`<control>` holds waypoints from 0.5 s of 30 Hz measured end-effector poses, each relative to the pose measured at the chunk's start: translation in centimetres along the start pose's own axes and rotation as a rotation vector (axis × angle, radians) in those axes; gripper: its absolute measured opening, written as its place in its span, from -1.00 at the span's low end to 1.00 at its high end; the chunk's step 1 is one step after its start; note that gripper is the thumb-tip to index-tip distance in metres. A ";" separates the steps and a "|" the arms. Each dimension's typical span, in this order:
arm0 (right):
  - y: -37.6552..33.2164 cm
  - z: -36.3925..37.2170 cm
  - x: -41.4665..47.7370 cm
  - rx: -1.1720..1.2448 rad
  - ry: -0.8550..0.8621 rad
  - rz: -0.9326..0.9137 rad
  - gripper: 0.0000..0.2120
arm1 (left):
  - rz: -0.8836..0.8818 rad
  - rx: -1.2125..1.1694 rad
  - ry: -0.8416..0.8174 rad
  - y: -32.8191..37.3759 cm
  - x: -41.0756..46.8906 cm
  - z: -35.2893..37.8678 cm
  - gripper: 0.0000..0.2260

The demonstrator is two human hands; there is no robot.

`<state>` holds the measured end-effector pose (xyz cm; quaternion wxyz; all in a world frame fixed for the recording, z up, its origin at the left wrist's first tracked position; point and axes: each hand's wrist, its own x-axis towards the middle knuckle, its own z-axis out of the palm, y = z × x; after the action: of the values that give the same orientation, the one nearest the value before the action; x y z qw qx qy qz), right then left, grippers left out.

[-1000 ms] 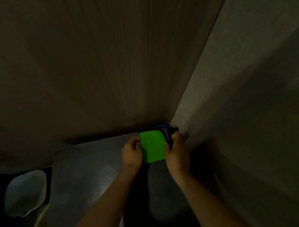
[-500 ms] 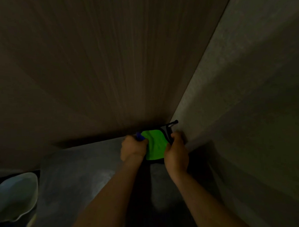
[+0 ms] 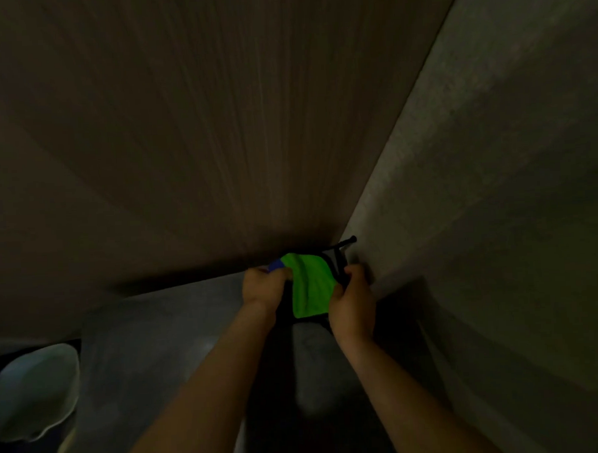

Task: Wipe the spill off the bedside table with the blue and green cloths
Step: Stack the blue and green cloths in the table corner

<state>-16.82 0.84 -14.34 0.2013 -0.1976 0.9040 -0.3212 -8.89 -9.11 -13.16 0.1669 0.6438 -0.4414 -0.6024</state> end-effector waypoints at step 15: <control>0.3 0.9 -1.5 -0.204 -0.058 -0.030 -0.64 | -0.102 -0.575 -0.380 4.4 -3.1 -7.7 -0.72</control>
<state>-15.17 1.30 -14.79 0.2013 -0.2397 0.9228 -0.2248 -2.98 -11.59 -6.24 0.2261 0.4680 -0.2441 -0.8187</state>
